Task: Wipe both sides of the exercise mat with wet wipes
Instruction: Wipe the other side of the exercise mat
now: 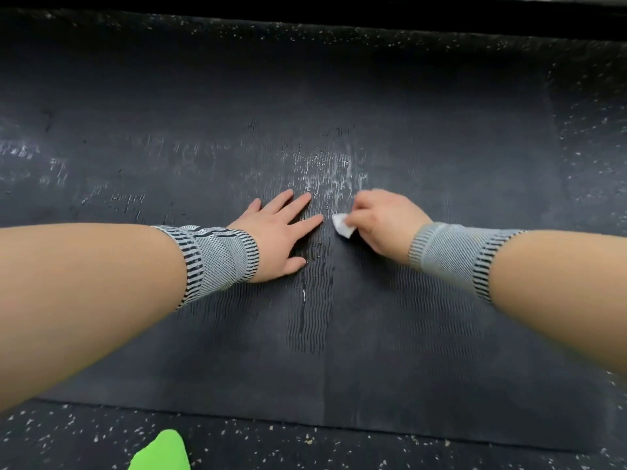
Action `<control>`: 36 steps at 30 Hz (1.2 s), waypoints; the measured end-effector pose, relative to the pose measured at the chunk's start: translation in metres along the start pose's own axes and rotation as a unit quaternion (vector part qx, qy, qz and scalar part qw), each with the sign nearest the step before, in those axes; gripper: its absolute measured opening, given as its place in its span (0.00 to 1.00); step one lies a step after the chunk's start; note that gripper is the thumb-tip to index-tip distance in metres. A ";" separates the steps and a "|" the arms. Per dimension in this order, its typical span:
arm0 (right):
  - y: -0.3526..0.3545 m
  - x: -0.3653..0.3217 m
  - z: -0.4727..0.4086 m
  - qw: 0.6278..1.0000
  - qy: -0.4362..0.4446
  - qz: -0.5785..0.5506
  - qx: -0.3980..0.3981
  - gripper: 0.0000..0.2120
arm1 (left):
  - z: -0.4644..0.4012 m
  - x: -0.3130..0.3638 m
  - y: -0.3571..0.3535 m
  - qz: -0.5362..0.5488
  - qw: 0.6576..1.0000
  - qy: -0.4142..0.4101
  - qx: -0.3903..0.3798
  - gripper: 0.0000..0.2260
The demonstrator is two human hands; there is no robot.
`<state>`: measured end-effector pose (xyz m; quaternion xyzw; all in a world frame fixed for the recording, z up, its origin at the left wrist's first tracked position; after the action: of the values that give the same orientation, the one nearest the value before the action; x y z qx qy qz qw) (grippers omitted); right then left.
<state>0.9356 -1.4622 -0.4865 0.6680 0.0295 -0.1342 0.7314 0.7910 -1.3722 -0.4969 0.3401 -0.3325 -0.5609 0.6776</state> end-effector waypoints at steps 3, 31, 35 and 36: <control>0.000 0.007 -0.009 0.999 -0.034 0.013 0.010 0.09 | -0.002 -0.002 0.001 0.018 1.000 0.000 0.003 0.35; 0.009 0.030 -0.043 0.998 -0.046 0.028 0.024 0.09 | -0.061 -0.075 0.059 0.128 0.973 0.148 0.119 0.33; 0.007 0.026 -0.022 0.999 0.034 -0.002 0.028 0.10 | -0.069 -0.089 0.063 0.151 0.965 0.172 0.126 0.35; 0.011 0.031 -0.034 0.999 0.026 0.019 0.017 0.09 | -0.071 -0.093 0.064 0.164 0.960 0.186 0.131 0.35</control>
<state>0.9723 -1.4331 -0.4866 0.6837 0.0332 -0.1031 0.7217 0.8704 -1.2658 -0.4890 0.4652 -0.3227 -0.3208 0.7593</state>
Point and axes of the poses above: each hand's wrist, its own z-axis away from the middle knuckle, its own y-axis out of the back of the hand, x = y × z, the point moved 5 cm from there along -z, towards the middle knuckle, and after that the axes turned 10 degrees about -y, right-handed, at the moved point
